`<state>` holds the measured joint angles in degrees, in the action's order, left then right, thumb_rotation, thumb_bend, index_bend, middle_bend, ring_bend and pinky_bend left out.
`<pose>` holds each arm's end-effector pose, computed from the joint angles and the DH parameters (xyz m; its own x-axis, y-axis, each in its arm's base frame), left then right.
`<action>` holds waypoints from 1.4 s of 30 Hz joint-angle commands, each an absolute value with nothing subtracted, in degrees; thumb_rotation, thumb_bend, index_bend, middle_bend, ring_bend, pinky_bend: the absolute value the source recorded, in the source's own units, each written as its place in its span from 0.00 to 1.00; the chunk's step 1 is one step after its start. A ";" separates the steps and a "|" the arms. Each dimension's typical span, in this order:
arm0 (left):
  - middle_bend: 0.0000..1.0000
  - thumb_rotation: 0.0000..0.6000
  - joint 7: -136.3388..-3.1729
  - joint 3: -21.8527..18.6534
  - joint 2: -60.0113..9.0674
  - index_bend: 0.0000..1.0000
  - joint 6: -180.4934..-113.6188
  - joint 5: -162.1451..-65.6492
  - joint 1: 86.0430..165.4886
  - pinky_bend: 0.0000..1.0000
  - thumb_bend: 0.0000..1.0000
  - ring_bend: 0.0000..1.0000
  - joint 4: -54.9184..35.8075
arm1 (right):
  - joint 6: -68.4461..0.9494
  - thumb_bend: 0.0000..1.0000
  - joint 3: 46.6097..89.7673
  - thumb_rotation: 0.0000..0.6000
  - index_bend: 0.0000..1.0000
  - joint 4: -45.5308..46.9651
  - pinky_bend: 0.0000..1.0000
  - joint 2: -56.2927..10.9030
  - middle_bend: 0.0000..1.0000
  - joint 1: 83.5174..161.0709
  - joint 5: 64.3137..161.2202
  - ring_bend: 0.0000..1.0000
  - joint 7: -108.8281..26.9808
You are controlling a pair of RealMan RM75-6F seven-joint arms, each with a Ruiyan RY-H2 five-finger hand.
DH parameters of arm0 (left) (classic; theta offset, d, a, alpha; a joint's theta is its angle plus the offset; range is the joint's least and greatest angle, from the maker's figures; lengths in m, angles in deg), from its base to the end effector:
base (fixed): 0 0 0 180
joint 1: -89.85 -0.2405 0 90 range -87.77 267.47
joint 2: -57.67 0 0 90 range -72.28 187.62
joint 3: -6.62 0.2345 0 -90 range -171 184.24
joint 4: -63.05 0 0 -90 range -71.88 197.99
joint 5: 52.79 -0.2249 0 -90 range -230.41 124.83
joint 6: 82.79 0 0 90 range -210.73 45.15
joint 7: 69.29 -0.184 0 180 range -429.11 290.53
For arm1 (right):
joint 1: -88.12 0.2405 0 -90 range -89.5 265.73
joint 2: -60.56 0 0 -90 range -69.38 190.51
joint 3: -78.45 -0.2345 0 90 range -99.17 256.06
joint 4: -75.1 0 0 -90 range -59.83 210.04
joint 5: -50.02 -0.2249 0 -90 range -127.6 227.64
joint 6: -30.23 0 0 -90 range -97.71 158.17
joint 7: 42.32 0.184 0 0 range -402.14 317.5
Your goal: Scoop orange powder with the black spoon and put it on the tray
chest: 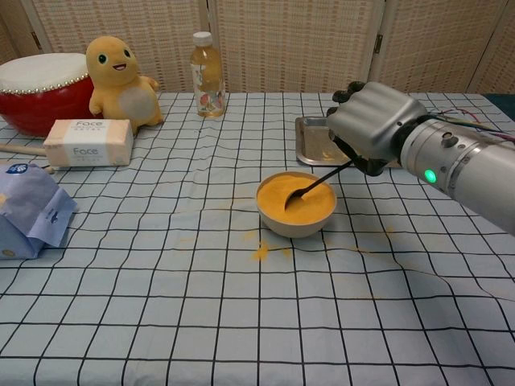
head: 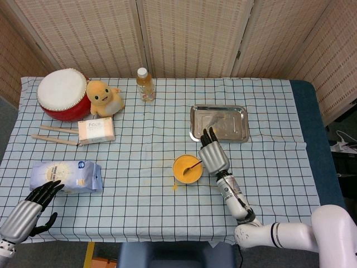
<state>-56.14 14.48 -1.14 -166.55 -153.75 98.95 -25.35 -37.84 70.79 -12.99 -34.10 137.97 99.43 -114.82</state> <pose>-0.2887 0.1924 0.1182 0.3781 0.2219 0.8988 0.9078 -0.2792 -0.3130 -0.0865 -0.3616 -0.0574 0.9144 0.0523 0.4014 -0.3588 -0.3544 0.8636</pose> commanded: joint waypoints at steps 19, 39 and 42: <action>0.00 1.00 -56.23 14.62 -0.99 0.00 -166.61 -153.87 98.81 0.14 0.50 0.00 -25.68 | -39.66 0.83 74.75 1.00 0.95 -17.07 0.07 -31.01 0.18 135.45 101.70 0.00 -113.39; 0.00 1.00 -53.82 14.37 -0.56 0.00 -166.84 -153.42 98.93 0.14 0.50 0.00 -24.70 | -38.03 0.83 69.81 1.00 0.95 -5.61 0.07 -39.64 0.18 139.93 97.94 0.00 -115.46; 0.00 1.00 -53.63 14.17 -0.52 0.00 -166.56 -152.80 98.95 0.14 0.50 0.00 -24.58 | -38.17 0.83 70.57 1.00 0.95 -7.89 0.07 -37.89 0.18 139.19 99.56 0.00 -113.53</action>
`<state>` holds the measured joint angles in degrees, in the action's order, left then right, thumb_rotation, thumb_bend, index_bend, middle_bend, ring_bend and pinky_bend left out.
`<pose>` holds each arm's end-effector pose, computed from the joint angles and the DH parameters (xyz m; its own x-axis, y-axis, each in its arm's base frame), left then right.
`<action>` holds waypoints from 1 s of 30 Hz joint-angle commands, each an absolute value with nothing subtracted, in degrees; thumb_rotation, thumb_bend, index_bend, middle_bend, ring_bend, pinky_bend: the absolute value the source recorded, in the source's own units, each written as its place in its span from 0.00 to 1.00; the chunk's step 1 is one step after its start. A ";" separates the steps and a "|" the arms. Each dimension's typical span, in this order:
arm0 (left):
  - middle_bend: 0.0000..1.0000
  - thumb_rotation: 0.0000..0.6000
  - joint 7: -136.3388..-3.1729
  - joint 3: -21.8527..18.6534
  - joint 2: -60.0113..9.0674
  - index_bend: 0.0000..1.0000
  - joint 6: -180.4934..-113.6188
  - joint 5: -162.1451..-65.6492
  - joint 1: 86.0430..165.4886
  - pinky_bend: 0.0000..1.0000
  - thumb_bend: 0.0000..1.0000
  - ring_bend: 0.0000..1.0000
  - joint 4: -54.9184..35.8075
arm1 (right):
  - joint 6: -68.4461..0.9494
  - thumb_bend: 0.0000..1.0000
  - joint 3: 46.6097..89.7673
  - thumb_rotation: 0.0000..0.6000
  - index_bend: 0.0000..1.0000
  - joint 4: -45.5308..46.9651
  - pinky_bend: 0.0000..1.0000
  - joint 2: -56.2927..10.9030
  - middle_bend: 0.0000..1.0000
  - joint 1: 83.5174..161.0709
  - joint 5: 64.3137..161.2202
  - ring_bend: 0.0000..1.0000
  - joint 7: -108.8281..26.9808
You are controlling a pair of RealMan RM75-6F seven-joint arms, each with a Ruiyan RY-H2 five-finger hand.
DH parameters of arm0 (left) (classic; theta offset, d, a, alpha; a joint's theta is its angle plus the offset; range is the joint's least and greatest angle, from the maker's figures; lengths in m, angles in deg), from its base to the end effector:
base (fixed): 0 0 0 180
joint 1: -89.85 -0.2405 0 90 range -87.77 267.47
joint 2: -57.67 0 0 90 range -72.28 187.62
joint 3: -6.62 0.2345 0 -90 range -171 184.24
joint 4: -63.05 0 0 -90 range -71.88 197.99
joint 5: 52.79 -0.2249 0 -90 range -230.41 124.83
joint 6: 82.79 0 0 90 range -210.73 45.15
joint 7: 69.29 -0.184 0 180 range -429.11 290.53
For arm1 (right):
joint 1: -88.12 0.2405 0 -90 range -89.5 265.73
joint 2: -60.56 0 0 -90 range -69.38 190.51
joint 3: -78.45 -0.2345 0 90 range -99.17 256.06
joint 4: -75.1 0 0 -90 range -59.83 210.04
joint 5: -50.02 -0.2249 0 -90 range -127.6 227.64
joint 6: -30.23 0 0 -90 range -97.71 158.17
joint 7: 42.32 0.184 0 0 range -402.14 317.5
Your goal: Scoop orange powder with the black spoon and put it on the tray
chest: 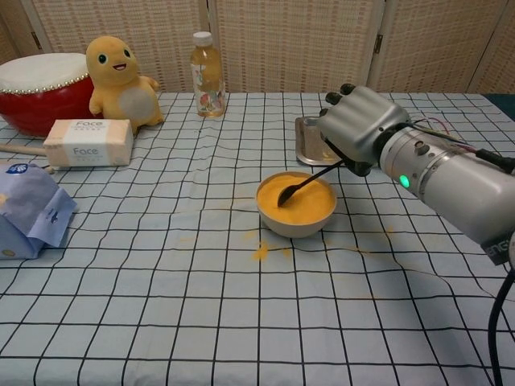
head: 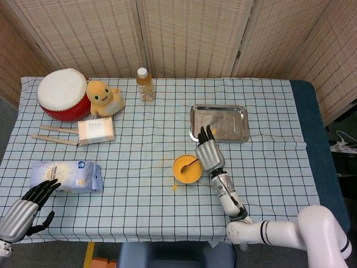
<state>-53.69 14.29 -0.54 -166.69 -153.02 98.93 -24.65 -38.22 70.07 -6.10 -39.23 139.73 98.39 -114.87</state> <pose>-0.2939 0.1945 0.1248 0.3573 0.2226 0.9071 0.9186 -0.2593 -0.2982 -0.0830 -0.3723 -0.0726 0.9185 0.0602 0.3909 -0.3527 -0.3228 0.8783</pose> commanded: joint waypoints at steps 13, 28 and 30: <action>0.00 1.00 -54.99 14.30 -0.66 0.00 -166.90 -153.43 98.70 0.14 0.50 0.00 -25.25 | -39.64 0.83 74.45 1.00 0.96 -17.74 0.07 -31.70 0.18 136.90 101.72 0.00 -113.94; 0.00 1.00 -53.64 14.34 -0.34 0.00 -167.60 -153.74 98.53 0.14 0.50 0.00 -24.77 | -38.90 0.84 74.02 1.00 0.96 -13.16 0.07 -36.17 0.18 138.82 96.79 0.00 -118.69; 0.00 1.00 -53.54 14.30 -0.30 0.00 -167.57 -153.66 98.54 0.14 0.50 0.00 -24.77 | -38.81 0.84 73.89 1.00 0.96 -12.56 0.07 -36.56 0.18 139.05 96.10 0.00 -119.15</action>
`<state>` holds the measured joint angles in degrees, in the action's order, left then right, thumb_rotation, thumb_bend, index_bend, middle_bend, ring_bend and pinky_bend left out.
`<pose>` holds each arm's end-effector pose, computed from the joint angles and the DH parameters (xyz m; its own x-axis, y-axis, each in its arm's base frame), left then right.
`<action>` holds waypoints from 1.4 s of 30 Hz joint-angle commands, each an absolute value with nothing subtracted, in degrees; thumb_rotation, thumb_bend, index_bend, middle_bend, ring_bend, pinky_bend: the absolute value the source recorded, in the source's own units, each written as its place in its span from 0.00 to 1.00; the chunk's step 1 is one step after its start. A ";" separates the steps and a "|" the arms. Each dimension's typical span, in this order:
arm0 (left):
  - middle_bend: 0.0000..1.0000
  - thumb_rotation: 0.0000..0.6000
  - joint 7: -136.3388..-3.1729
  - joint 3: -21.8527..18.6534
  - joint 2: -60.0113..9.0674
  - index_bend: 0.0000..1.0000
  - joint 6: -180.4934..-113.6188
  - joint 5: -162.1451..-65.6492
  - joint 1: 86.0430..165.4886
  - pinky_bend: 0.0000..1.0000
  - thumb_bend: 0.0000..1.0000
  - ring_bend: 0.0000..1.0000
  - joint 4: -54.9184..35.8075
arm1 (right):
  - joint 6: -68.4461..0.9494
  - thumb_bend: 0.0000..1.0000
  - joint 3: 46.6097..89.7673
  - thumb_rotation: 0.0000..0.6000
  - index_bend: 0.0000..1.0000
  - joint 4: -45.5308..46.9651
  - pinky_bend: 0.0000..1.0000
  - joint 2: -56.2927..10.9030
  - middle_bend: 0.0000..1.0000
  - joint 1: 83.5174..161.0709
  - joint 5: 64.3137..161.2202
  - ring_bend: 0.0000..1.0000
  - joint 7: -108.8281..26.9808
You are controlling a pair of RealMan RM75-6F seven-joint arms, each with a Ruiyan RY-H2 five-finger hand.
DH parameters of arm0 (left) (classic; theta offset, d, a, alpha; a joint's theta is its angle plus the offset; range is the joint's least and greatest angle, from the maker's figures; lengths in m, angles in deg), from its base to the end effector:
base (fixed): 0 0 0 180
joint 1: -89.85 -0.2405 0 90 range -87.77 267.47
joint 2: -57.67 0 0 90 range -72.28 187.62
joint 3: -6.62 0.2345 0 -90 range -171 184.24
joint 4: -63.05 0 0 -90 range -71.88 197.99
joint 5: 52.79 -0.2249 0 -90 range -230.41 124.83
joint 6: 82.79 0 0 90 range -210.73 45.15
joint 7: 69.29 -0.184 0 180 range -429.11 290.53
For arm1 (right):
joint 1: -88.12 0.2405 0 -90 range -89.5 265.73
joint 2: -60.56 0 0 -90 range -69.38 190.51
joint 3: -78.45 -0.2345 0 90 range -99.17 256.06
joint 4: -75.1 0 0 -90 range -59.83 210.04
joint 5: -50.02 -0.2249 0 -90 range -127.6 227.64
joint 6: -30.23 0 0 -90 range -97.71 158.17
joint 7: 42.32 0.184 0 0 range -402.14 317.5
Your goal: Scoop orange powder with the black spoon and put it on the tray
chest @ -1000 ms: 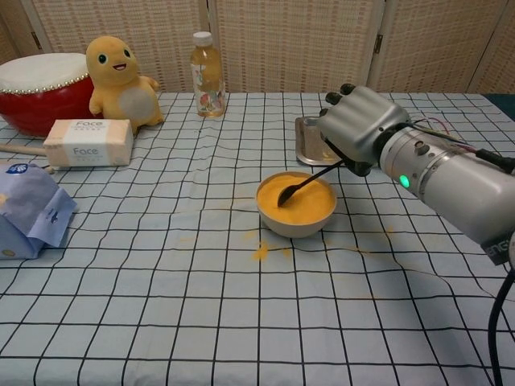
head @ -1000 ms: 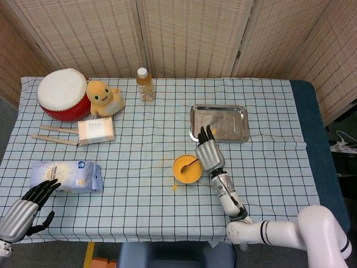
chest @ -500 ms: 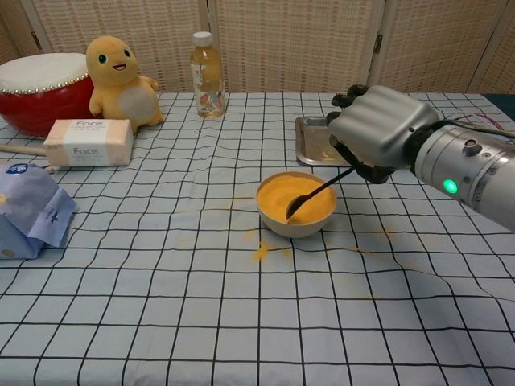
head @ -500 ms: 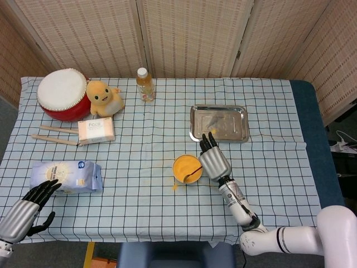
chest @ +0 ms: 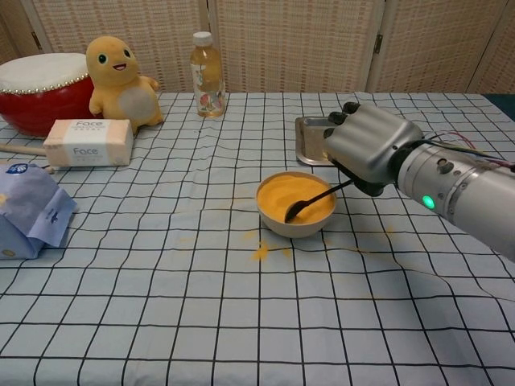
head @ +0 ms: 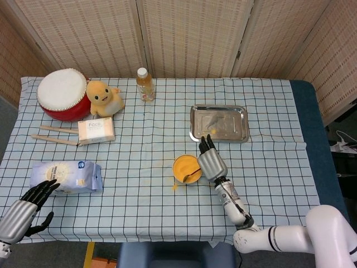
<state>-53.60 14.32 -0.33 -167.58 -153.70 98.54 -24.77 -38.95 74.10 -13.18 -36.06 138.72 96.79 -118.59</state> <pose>-0.2919 0.1921 0.1268 0.3547 0.2143 0.9101 0.9175 -0.2671 -0.2947 -0.0940 -0.3456 -0.0756 0.9432 0.0307 0.3307 -0.2938 -0.3876 0.8738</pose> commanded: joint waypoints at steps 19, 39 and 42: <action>0.00 1.00 -52.33 13.80 -0.16 0.00 -167.17 -152.56 98.71 0.14 0.50 0.00 -24.13 | -38.42 0.85 69.08 1.00 0.96 -1.52 0.07 -44.32 0.18 143.18 91.47 0.00 -121.11; 0.00 1.00 -53.30 13.83 -0.35 0.00 -166.99 -152.93 98.74 0.14 0.50 0.00 -24.63 | -38.87 0.85 68.49 1.00 0.96 -2.82 0.07 -40.99 0.19 142.00 93.80 0.00 -116.47; 0.00 1.00 -52.81 13.68 -0.33 0.00 -166.61 -152.38 98.85 0.14 0.50 0.00 -24.22 | -37.49 0.85 68.15 1.00 0.96 0.33 0.07 -42.81 0.19 142.93 93.17 0.00 -116.62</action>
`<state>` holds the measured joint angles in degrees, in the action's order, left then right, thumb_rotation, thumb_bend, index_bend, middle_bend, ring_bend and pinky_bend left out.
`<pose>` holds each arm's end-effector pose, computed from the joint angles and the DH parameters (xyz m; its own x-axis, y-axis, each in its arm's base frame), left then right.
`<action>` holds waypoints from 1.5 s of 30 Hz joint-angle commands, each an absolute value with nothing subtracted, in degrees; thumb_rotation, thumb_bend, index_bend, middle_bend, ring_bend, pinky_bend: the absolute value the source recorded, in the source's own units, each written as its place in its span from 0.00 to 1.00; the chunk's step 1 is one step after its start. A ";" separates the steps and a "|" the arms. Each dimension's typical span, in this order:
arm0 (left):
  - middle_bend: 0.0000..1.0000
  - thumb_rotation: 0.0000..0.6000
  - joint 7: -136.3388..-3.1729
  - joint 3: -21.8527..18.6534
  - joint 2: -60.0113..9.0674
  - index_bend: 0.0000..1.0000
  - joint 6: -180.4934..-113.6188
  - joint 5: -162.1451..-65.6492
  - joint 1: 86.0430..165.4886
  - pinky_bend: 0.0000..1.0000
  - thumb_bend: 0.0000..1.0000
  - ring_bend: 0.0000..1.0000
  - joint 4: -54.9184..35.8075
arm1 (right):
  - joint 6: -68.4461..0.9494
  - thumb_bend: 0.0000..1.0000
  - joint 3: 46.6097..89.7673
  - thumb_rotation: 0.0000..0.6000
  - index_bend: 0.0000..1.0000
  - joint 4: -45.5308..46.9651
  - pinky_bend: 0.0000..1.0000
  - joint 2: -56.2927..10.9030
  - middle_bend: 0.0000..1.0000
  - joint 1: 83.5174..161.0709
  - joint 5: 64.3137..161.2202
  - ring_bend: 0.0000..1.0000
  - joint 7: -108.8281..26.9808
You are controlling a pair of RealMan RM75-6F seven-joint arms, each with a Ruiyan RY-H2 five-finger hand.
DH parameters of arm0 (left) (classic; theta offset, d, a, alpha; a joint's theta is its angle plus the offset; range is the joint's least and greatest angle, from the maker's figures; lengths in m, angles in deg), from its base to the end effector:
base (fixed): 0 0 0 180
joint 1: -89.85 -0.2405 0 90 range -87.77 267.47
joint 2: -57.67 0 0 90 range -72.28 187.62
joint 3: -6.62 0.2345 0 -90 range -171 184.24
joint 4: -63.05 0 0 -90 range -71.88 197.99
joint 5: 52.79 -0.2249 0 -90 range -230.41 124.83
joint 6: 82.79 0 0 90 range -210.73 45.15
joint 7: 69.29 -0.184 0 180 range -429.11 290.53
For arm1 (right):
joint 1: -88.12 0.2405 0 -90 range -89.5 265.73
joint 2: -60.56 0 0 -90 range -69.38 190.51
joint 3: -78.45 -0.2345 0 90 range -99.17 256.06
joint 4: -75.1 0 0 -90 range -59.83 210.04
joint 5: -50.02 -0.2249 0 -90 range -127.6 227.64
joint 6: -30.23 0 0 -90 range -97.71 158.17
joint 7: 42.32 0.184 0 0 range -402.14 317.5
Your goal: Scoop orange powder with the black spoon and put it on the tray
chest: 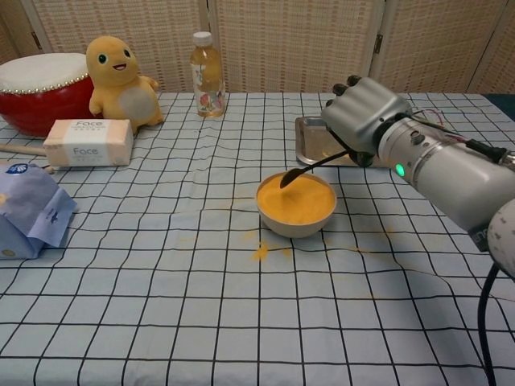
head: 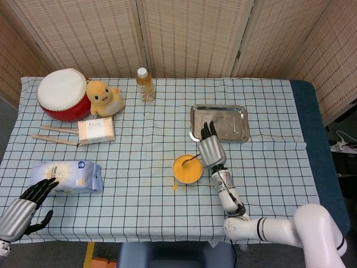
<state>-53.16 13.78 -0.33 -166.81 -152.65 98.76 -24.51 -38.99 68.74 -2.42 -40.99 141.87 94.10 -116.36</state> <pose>-0.2951 0.1964 0.1283 0.3524 0.2134 0.9112 0.9211 -0.2513 -0.2974 -0.0845 -0.3879 -0.0712 0.9280 0.0358 0.3710 -0.3491 -0.2651 0.8988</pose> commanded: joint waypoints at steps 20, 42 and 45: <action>0.00 1.00 -53.65 13.73 -0.84 0.00 -165.89 -152.65 99.22 0.14 0.50 0.00 -24.39 | -40.04 0.85 71.58 1.00 0.98 -11.77 0.07 -36.17 0.19 140.66 92.14 0.00 -119.67; 0.00 1.00 -54.11 13.45 -0.96 0.00 -165.12 -151.50 99.32 0.14 0.50 0.00 -24.42 | -34.62 0.85 61.54 1.00 0.93 14.51 0.07 -43.21 0.19 145.48 84.96 0.00 -114.39; 0.00 1.00 -54.33 13.25 -1.14 0.00 -164.82 -151.02 99.38 0.14 0.50 0.00 -24.27 | -30.77 0.85 60.05 1.00 0.92 23.77 0.07 -47.33 0.19 147.71 82.53 0.00 -114.72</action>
